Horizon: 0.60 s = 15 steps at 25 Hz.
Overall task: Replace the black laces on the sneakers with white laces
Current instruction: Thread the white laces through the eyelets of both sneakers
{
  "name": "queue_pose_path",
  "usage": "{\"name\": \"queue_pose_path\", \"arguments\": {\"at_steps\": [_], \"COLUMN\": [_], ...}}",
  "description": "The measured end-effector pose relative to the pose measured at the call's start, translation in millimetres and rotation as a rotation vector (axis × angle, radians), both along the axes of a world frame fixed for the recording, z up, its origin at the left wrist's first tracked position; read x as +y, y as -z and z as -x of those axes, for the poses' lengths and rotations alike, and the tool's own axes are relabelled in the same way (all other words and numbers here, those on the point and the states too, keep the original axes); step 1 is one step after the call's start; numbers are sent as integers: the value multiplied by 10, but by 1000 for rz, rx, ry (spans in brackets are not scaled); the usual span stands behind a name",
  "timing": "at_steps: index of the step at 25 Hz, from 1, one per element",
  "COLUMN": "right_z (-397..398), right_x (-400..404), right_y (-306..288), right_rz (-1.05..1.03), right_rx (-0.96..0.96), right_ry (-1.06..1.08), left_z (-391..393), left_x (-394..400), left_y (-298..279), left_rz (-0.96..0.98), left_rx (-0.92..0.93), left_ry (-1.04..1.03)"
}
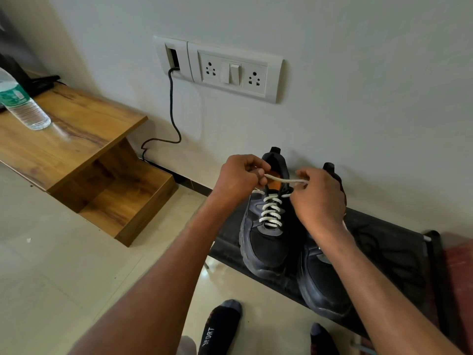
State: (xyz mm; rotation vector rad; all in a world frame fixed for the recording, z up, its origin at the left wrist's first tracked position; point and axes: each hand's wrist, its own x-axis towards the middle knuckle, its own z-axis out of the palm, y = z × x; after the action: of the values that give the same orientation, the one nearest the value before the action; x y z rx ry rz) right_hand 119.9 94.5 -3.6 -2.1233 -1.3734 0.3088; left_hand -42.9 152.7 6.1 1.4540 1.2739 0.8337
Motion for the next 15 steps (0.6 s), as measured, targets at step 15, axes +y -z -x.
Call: {"name": "queue_pose_path", "arguments": {"at_steps": [15], "right_z": [139], "right_x": [101], "right_y": [183], "right_rz": [-59], "right_rx": [132], "right_ry": [-161], "left_z": [34], "left_x": [28], "left_y": [192], "left_rz": [-188], "left_rx": [538], "left_ry": [182]}}
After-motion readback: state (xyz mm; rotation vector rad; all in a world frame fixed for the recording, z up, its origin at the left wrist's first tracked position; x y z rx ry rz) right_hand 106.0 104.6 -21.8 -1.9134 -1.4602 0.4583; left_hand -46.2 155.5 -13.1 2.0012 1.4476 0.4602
